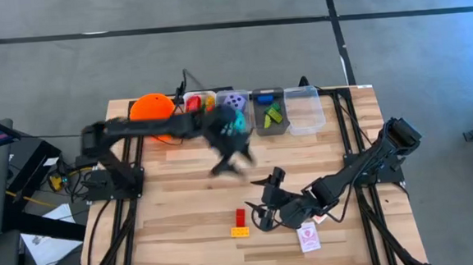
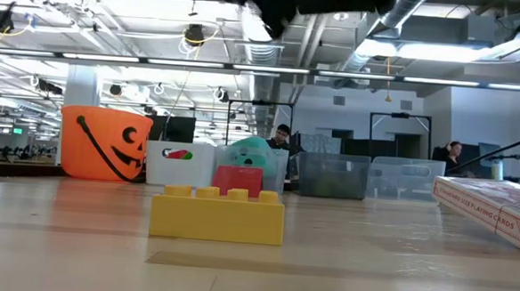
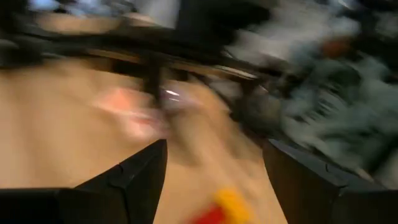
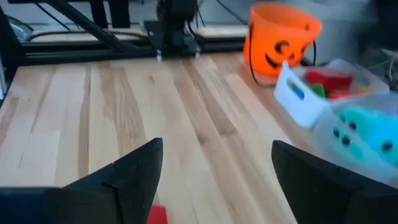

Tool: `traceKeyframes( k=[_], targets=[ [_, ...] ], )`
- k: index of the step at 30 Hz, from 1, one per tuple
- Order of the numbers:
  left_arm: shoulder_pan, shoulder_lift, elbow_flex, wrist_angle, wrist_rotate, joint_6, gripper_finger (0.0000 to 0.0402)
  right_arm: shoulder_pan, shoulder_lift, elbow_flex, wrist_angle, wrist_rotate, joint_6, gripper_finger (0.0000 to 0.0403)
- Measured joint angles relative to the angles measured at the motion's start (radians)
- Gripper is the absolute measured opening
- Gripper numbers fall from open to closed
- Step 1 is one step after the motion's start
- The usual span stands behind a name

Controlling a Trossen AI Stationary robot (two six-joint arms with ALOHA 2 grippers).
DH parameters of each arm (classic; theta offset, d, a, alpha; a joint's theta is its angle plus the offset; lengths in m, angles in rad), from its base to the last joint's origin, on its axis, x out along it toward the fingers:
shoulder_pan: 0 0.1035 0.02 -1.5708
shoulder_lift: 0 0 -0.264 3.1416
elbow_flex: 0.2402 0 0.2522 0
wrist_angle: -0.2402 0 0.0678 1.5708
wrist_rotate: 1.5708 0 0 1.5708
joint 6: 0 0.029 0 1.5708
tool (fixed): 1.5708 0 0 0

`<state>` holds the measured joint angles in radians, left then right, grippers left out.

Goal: Pick & Place Toys
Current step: Put the triangle red game piece into the black bin

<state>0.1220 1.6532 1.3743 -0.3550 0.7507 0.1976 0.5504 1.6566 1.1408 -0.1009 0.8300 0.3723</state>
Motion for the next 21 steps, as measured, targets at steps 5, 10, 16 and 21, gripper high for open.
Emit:
traceKeyframes(
  k=[5, 10, 16, 21],
  targets=[
    [-0.281, -0.219, -0.326, 0.187, -0.163, -0.134, 0.0257, 0.013, 0.000, 0.000, -0.060, -0.047, 0.123, 0.0294],
    [-0.597, -0.310, -0.648, 0.658, -0.688, -0.310, 0.0257, 0.050, 0.000, 0.000, -0.052, -0.047, 0.153, 0.0294],
    [-0.808, -0.228, -0.850, 1.132, -1.340, -0.370, 0.0257, 0.102, 0.000, 0.000, -0.036, -0.045, 0.206, 0.0294],
    [-0.811, -0.096, -0.862, 1.149, -1.479, -0.500, 0.0257, 0.150, 0.000, 0.000, -0.067, -0.006, 0.207, 0.0294]
  ],
)
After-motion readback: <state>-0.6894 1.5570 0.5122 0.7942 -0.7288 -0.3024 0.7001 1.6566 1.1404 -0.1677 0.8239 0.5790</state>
